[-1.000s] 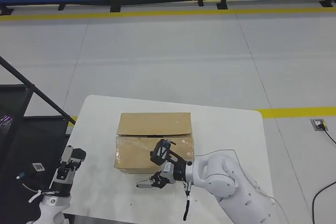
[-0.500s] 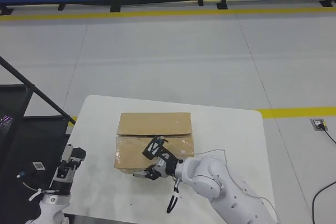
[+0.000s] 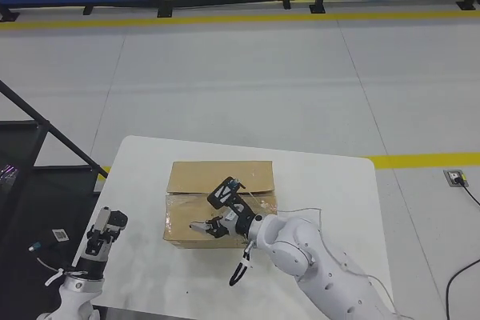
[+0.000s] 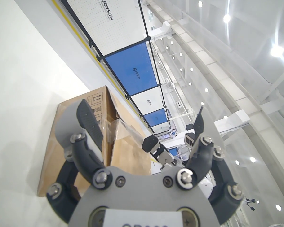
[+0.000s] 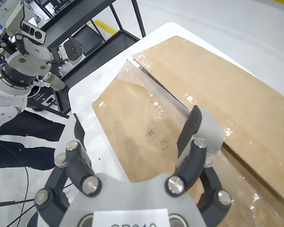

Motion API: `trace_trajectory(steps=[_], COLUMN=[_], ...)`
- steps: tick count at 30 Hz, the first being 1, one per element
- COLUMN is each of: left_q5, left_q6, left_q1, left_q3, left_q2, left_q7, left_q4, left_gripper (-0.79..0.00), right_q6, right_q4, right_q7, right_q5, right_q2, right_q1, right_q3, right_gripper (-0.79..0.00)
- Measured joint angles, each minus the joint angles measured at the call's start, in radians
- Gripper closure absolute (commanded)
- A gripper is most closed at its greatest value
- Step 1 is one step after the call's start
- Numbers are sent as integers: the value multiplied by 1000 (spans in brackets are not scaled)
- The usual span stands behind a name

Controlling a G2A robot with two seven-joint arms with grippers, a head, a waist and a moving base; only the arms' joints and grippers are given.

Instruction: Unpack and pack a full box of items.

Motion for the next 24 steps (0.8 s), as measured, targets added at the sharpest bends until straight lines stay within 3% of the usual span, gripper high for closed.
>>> trace_trajectory(steps=[14, 18, 24], left_q5=[25, 25, 30], left_q6=[9, 12, 18], left_q1=[-20, -24, -33], left_q3=[38, 40, 49], left_q2=[-2, -2, -1], left_q7=[-17, -19, -26], left_q4=[-7, -5, -3], left_gripper=[-785, -785, -785], right_q6=[74, 113, 83], right_q4=[111, 107, 84], right_q7=[-99, -179, -230], right_q5=[-16, -55, -19], right_q2=[-35, -41, -36], right_q1=[68, 56, 25], right_q3=[-2, 6, 67], right_gripper=[-785, -785, -785])
